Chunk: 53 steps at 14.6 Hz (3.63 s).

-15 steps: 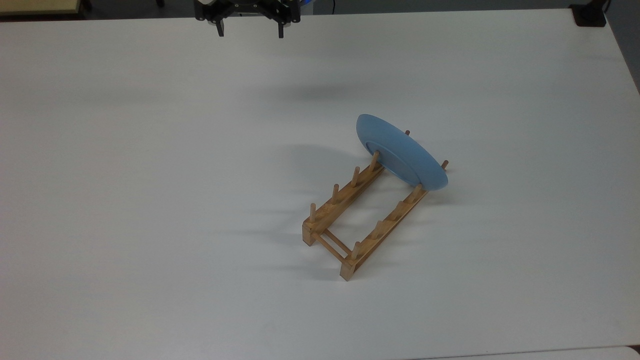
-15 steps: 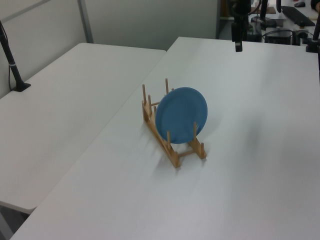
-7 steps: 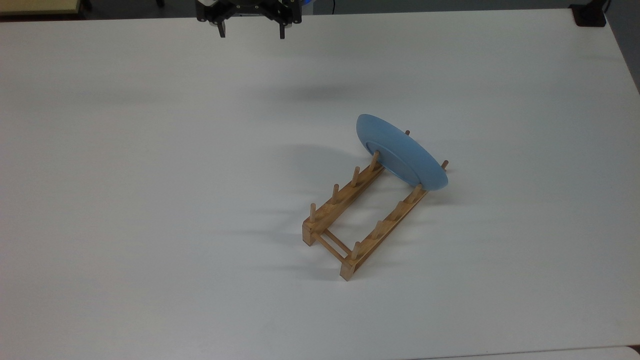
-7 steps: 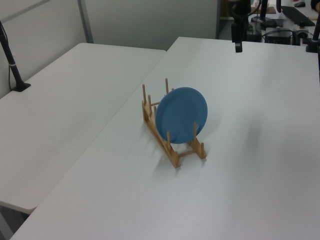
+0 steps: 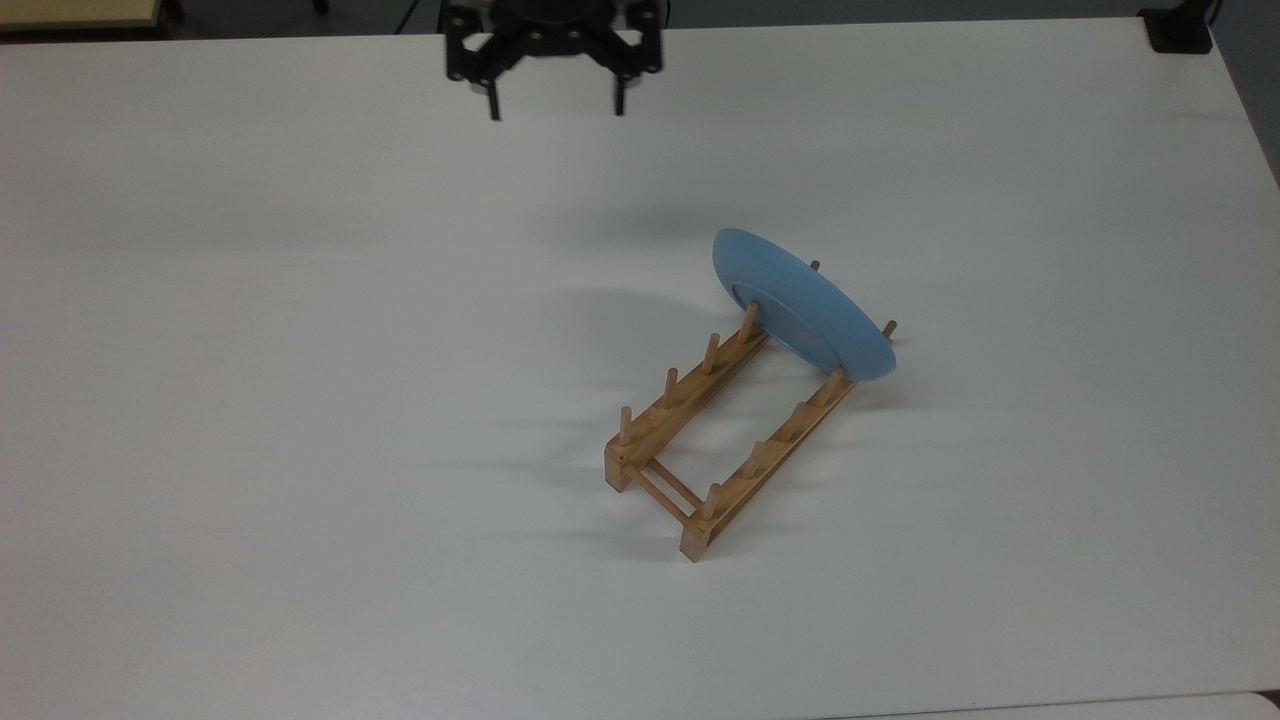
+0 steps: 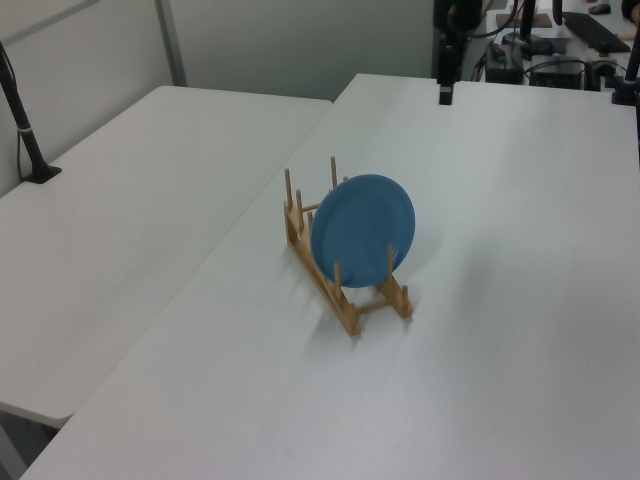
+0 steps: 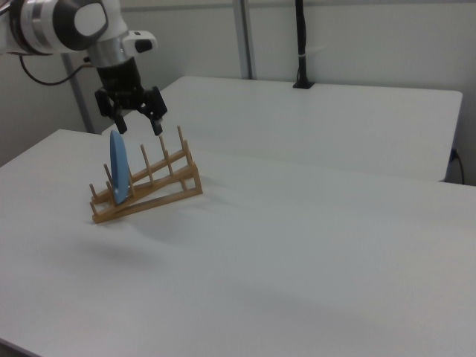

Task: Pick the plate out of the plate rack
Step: 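Move the open gripper down to the rim of the blue plate, then close the gripper on the plate rim and lift it upward, then carry the blue plate away from the rack and lower it flat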

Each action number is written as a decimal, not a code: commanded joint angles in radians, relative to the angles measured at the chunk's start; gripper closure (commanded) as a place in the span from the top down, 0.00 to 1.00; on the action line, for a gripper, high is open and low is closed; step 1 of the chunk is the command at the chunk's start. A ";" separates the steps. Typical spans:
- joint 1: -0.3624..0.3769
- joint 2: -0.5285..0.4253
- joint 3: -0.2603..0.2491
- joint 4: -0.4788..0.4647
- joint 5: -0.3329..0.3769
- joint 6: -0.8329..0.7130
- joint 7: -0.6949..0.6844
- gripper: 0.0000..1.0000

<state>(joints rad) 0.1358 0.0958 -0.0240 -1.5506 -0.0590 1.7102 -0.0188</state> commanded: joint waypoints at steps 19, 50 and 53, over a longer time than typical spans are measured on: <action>0.226 0.188 0.153 -0.016 -0.527 0.309 0.240 0.57; 0.173 0.139 0.106 0.101 -0.363 0.356 0.250 0.00; 0.142 0.124 0.040 0.109 -0.126 0.355 0.247 0.00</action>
<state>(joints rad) 0.2986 0.2459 0.0796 -1.4419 -0.3799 2.0464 0.2228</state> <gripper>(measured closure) 0.934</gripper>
